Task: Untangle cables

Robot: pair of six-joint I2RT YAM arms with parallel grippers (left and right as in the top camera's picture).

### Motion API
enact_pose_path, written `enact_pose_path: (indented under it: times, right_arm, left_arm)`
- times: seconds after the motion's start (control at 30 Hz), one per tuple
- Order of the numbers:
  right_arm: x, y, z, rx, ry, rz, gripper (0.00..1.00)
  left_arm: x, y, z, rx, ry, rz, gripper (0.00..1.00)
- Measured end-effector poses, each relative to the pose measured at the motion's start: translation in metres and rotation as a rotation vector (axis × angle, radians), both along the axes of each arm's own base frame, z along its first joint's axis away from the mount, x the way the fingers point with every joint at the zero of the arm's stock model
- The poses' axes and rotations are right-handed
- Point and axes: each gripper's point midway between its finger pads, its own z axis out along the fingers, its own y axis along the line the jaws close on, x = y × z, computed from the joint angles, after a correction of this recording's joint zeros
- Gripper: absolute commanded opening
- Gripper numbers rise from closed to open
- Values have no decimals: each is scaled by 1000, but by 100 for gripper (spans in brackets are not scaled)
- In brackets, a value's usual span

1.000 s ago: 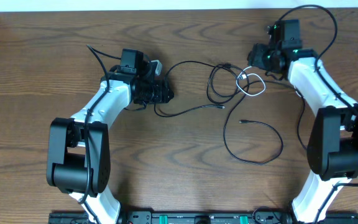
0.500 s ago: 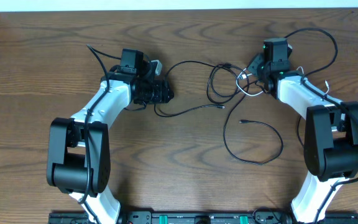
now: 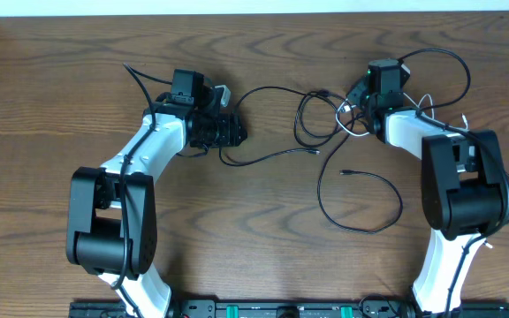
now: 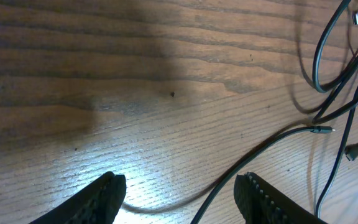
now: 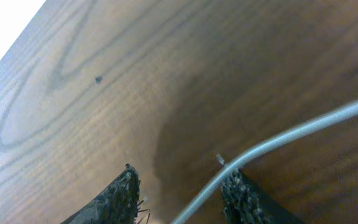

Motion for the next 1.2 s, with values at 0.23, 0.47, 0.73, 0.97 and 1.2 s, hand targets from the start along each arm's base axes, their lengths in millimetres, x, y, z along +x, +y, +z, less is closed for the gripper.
enact_pose_path:
  times: [0.23, 0.47, 0.73, 0.97, 1.2]
  right_arm:
    - [15, 0, -3, 5, -61, -16, 14]
    - [14, -1, -9, -30, -53, 7, 1]
    - [9, 1, 49, -87, -123, 141, 1]
    - [-12, -12, 251, -193, -507, 200, 1]
    - [-68, -31, 361, -402, -696, 183, 1]
  left_arm:
    - [0, 0, 0, 0, 0, 0, 62]
    - [0, 0, 0, 0, 0, 0, 62]
    - [0, 0, 0, 0, 0, 0, 62]
    - [0, 0, 0, 0, 0, 0, 62]
    - [0, 0, 0, 0, 0, 0, 62]
